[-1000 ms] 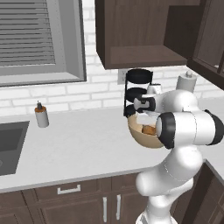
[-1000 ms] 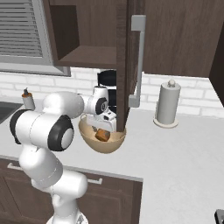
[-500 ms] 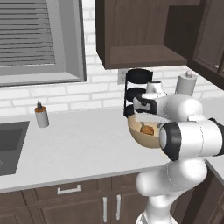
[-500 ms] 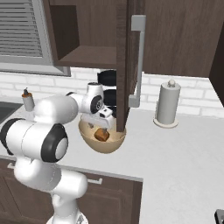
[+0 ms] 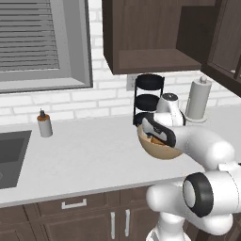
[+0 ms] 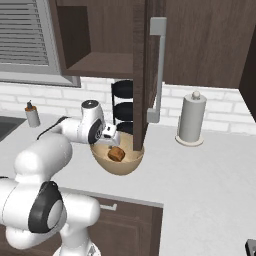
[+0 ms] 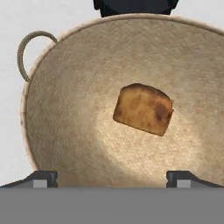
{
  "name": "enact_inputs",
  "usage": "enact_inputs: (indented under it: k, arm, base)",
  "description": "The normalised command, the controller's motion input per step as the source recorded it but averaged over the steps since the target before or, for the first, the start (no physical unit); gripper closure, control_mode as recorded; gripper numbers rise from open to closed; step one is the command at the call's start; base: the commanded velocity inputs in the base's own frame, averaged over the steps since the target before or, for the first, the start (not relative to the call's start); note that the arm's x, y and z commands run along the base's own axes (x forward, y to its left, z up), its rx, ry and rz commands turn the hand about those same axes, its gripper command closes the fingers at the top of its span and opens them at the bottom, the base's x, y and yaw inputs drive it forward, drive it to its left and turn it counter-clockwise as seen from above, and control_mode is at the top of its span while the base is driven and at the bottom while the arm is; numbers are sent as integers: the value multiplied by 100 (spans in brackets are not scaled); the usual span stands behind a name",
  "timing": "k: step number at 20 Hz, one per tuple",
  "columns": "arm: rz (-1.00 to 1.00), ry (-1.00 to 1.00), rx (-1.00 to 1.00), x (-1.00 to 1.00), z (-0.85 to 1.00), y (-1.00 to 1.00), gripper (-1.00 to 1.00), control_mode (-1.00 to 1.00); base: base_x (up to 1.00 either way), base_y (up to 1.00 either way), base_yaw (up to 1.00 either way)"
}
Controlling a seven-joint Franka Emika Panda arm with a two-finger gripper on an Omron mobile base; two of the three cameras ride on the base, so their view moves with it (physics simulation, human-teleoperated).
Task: Open the cabinet, pick up the bread from the cabinet and place it in the basket. Then move the basket to the dining counter.
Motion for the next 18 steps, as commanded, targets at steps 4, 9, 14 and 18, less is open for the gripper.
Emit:
enact_inputs:
  k: [4, 9, 14, 18]
  arm:
    - [34, -1, 0, 0, 33, 33, -100, -100]
    - [30, 14, -3, 8, 11, 57, -100, -100]
    - [4, 22, -7, 30, 0, 19, -100, -100]
    - [0, 5, -5, 15, -1, 0, -100, -100]
  base:
    - [0, 0, 0]
    - [0, 0, 0]
    - [0, 0, 0]
    - [0, 0, 0]
